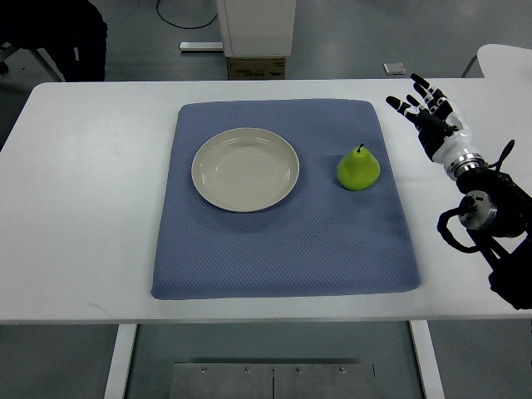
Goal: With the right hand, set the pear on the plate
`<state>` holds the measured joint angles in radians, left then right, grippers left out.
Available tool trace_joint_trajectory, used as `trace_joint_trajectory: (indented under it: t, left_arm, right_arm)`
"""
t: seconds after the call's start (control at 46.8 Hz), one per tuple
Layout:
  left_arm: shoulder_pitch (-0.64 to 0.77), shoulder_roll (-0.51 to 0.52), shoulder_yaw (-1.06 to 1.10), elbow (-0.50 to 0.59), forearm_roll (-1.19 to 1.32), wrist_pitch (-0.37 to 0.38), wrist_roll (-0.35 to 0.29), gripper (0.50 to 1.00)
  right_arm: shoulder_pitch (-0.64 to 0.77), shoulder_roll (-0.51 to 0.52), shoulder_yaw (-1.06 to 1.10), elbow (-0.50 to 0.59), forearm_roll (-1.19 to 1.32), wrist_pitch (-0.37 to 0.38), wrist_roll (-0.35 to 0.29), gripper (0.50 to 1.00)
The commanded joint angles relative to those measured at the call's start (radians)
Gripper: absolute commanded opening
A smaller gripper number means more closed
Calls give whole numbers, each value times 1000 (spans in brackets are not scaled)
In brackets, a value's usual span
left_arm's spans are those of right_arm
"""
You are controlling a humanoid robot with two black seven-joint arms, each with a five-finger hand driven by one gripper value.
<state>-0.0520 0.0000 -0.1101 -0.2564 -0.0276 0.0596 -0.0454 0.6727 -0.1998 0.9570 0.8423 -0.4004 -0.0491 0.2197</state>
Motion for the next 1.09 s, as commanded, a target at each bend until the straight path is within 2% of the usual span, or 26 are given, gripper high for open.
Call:
trace_joint_trajectory:
  t: [0.0,0.662,0.812,1.068]
  left_arm:
    - [0,0,0,-1,0,-3,-1,1000]
    - [11,0,0,0,-2,0,-1,1000]
    - [11,0,0,0,-2,0,-1,1000]
    - [11,0,0,0,-2,0,1,1000]
  right_arm:
    - [1,0,0,0,0,0,0,1000]
    - [7,-1,2,-2,0,0,3,1000]
    - [7,-6,2,-3,0,0,46,1000]
    - [4,-4,5,-19,2,0,41,1000]
